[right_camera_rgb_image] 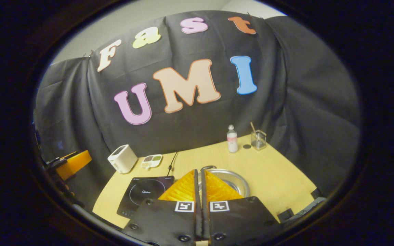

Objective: First push the handle of the pot to place it horizontally, then grasp the pot with both hands and set it on the induction cooktop.

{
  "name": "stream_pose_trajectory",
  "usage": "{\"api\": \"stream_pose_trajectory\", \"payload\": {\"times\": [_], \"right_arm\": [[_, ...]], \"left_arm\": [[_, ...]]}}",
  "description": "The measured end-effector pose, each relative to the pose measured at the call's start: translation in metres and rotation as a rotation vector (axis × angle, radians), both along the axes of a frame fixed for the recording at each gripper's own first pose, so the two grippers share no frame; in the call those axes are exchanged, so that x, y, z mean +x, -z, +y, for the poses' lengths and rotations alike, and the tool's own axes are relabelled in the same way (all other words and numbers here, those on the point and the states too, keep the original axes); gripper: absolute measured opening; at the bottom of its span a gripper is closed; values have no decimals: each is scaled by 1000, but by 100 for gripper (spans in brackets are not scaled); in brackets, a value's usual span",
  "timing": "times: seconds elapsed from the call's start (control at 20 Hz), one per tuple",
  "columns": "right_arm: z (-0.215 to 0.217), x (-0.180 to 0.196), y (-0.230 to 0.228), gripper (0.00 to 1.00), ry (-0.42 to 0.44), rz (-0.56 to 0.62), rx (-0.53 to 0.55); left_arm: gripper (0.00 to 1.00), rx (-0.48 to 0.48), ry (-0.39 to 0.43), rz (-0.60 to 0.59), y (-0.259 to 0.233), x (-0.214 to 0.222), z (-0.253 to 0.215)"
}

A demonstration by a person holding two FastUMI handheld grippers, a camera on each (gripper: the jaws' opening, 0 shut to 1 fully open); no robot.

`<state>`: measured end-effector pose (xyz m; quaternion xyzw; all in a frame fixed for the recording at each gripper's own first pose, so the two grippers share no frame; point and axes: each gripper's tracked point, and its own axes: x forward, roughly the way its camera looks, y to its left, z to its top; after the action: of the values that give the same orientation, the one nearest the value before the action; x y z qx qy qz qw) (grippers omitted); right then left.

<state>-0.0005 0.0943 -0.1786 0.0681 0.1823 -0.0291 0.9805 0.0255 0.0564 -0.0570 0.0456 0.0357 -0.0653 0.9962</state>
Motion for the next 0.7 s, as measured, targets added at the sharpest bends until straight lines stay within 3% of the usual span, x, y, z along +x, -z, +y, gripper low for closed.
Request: {"api": "stream_pose_trajectory", "payload": {"times": [0.25, 0.7], "right_arm": [[10, -16, 60, 2, -2, 119, -20], [40, -48, 161, 0, -108, 394, 13]], "left_arm": [[94, 0, 45, 21, 9, 0, -3], [91, -8, 61, 59, 24, 7, -6]]}}
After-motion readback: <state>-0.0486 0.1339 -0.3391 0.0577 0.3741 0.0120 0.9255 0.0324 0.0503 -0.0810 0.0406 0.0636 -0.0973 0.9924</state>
